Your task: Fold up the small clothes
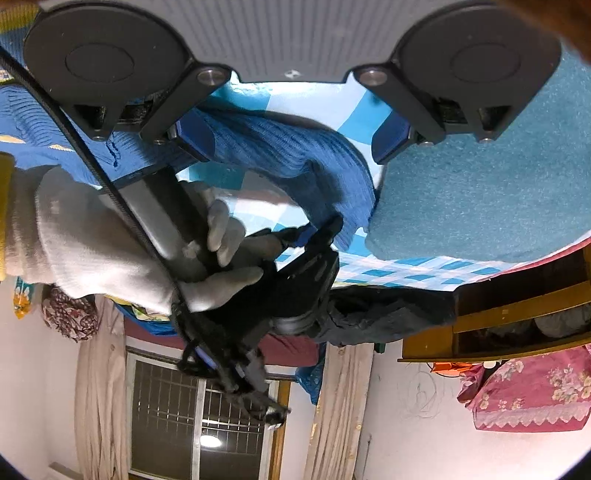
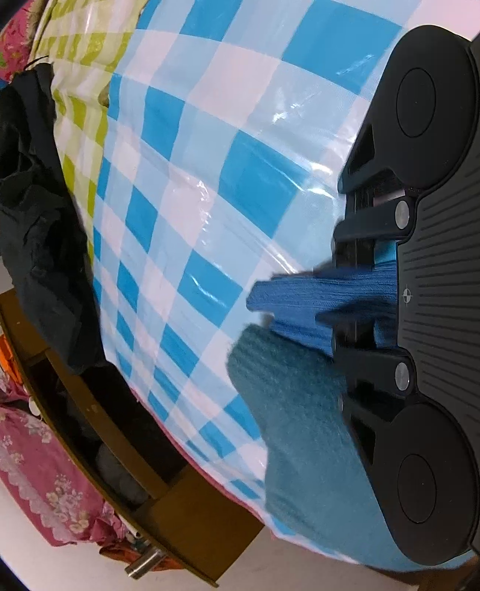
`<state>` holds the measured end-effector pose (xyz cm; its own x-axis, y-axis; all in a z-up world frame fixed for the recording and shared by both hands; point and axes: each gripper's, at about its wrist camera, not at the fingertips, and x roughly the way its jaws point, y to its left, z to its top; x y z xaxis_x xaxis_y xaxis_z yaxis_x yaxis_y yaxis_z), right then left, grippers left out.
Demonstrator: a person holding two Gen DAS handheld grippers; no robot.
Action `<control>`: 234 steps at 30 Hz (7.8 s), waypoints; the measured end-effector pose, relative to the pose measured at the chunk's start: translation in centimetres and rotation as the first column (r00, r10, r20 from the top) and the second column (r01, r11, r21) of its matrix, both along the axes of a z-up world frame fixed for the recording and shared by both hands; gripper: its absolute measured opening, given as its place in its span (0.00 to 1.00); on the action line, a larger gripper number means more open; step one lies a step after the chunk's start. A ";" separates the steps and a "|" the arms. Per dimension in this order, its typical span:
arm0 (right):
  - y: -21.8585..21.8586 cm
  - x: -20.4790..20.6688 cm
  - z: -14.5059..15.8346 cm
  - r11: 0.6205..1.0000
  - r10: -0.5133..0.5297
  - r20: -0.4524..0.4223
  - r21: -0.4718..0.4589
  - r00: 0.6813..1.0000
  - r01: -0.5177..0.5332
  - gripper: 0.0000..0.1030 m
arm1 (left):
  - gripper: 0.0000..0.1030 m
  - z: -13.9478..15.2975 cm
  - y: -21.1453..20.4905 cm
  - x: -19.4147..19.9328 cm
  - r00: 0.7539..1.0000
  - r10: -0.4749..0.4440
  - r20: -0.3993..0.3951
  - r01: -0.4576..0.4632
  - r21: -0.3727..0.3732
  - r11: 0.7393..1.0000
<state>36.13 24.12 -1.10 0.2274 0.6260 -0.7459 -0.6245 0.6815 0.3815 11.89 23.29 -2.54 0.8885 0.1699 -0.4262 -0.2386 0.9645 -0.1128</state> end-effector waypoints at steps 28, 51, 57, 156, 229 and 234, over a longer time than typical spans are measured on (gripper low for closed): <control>-31.0 -11.5 16.4 0.863 -0.442 0.134 0.334 0.887 0.379 0.08 | 1.00 1.9 -10.8 1.4 0.984 -0.176 0.025 0.170 0.159 0.973; -49.5 -18.3 -2.0 0.612 -0.702 -0.217 0.302 0.678 0.730 0.29 | 1.00 -1.1 -16.8 -0.9 0.940 -0.281 -0.192 0.335 0.370 0.867; -50.2 -17.9 -2.7 0.552 -0.727 -0.259 0.330 0.636 0.766 0.16 | 1.00 -0.6 -17.9 -0.8 0.930 -0.311 -0.195 0.364 0.382 0.849; -49.0 -41.3 -1.2 0.792 -0.610 -0.065 -0.069 0.789 0.607 0.22 | 0.76 -0.7 -12.1 -16.6 0.860 -0.333 -0.387 0.351 -0.025 0.936; -51.1 -41.6 -1.5 0.707 -0.660 -0.189 0.169 0.727 0.686 0.07 | 0.13 1.1 -9.9 -15.1 0.861 -0.419 -0.289 0.292 -0.394 0.872; -51.3 -41.1 0.7 0.621 -0.658 -0.233 0.371 0.716 0.690 0.07 | 0.13 3.2 -9.3 -13.5 0.883 -0.451 -0.127 0.320 -0.540 0.778</control>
